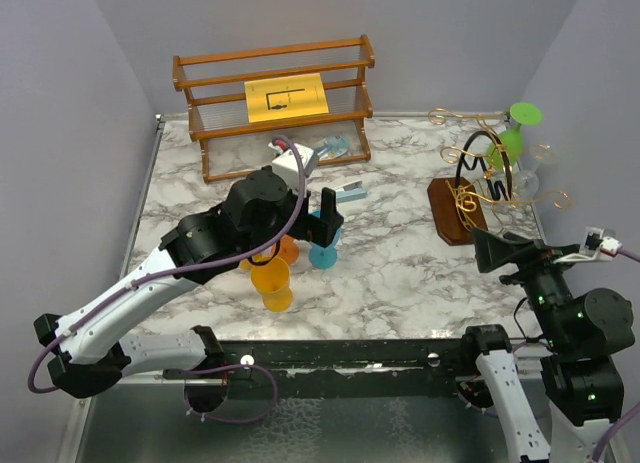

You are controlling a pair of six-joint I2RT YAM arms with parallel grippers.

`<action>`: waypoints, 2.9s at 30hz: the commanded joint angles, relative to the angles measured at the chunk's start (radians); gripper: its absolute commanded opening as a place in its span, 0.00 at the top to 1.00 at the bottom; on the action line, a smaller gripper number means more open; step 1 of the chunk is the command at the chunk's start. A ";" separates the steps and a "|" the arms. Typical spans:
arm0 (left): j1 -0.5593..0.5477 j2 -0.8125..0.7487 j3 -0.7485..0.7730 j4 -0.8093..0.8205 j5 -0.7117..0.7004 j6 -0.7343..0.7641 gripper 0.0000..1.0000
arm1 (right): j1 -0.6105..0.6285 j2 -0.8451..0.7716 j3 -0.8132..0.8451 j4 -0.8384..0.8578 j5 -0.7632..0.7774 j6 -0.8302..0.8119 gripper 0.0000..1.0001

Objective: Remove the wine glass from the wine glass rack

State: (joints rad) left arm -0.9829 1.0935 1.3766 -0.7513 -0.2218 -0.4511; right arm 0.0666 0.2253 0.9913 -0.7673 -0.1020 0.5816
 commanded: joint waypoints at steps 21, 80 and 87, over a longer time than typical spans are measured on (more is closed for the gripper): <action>0.085 -0.022 -0.358 0.932 -0.030 0.430 0.01 | 0.009 0.788 0.546 -0.112 0.511 0.107 0.12; 0.096 -0.021 -0.501 1.115 -0.106 0.535 0.01 | -0.396 1.155 0.442 0.110 0.477 0.294 0.47; 0.096 -0.016 -0.498 1.111 -0.106 0.530 0.01 | -0.403 1.171 0.422 0.138 0.483 0.285 0.52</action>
State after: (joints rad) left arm -0.8909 1.0817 0.8822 0.3286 -0.3264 0.0921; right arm -0.3264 1.3888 1.4220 -0.6792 0.3508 0.8635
